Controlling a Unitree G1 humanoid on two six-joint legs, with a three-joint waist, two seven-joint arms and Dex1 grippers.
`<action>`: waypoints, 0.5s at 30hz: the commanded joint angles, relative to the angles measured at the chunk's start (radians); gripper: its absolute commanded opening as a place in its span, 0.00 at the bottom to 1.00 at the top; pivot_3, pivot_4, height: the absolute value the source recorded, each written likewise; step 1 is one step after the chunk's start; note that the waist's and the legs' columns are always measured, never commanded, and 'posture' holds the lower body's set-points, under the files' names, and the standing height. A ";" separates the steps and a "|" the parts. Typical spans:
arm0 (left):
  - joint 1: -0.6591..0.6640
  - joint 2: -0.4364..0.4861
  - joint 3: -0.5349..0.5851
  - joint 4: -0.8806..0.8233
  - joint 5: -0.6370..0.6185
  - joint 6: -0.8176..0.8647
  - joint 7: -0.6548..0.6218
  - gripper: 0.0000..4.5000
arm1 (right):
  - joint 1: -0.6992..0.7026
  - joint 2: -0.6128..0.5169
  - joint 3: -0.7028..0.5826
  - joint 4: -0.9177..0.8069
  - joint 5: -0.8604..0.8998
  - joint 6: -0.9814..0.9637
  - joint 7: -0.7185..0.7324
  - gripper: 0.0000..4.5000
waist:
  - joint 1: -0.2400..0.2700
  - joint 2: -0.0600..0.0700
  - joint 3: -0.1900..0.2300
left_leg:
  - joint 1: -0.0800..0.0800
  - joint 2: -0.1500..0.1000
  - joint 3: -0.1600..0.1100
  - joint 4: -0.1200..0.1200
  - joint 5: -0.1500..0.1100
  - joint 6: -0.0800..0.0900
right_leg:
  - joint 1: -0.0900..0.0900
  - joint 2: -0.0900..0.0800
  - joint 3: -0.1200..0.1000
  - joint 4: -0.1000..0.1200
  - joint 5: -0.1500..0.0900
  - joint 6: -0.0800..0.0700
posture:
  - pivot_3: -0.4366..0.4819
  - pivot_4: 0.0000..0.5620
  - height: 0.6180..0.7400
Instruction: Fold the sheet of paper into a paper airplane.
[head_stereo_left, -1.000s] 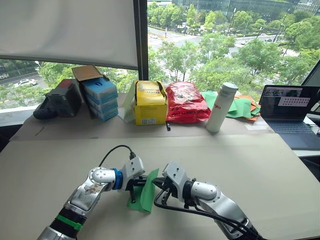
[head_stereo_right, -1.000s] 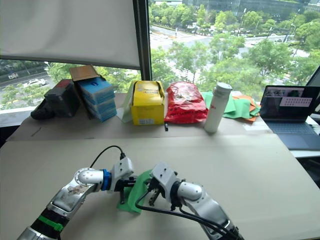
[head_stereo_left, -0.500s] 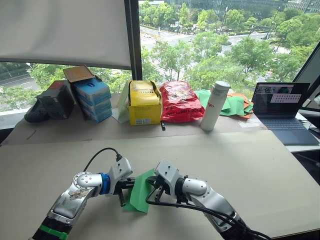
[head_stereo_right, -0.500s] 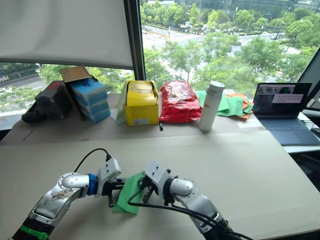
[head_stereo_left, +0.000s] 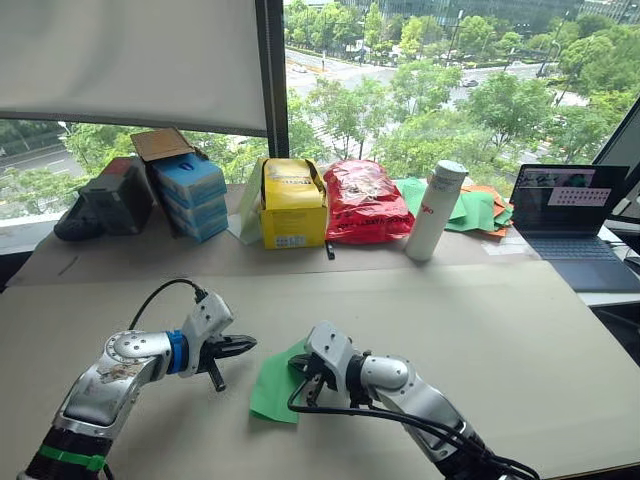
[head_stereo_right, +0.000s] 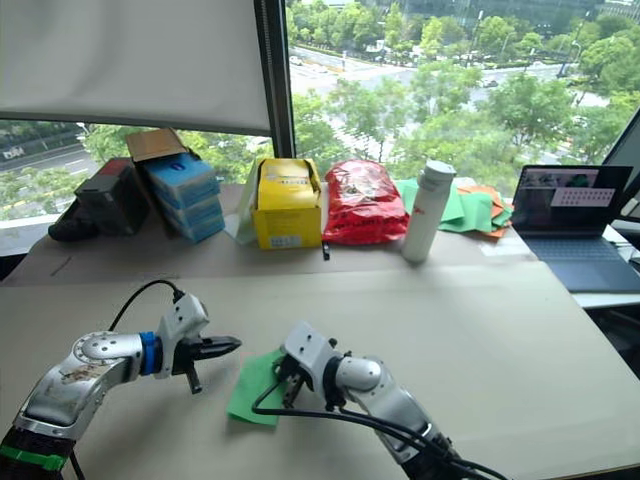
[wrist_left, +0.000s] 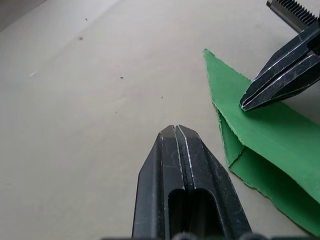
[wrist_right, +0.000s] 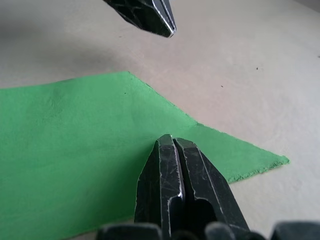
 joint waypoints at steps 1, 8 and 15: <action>-0.012 -0.021 -0.037 -0.040 -0.035 -0.003 -0.028 0.00 | -0.001 -0.004 0.006 -0.006 -0.008 0.008 0.010 0.00 | -0.001 0.000 0.000 | 0.000 0.000 0.000 0.000 0.000 0.000 | 0.000 0.000 0.000 0.000 0.000 0.000 | 0.48 0.27 1.00; 0.057 -0.051 -0.136 0.003 0.014 -0.063 -0.030 0.00 | 0.004 -0.014 -0.001 -0.018 -0.011 0.023 0.009 0.00 | -0.003 0.000 0.000 | -0.001 0.000 0.000 0.000 0.000 0.000 | 0.000 0.001 0.000 0.000 0.000 0.000 | 0.48 0.27 1.00; 0.093 -0.032 -0.216 0.092 0.115 -0.178 -0.035 0.00 | 0.020 -0.026 -0.046 -0.072 0.037 -0.011 0.031 0.00 | 0.003 0.000 0.000 | 0.001 0.000 0.000 0.000 0.000 0.000 | 0.002 0.000 0.000 0.000 0.000 0.000 | 0.48 0.27 1.00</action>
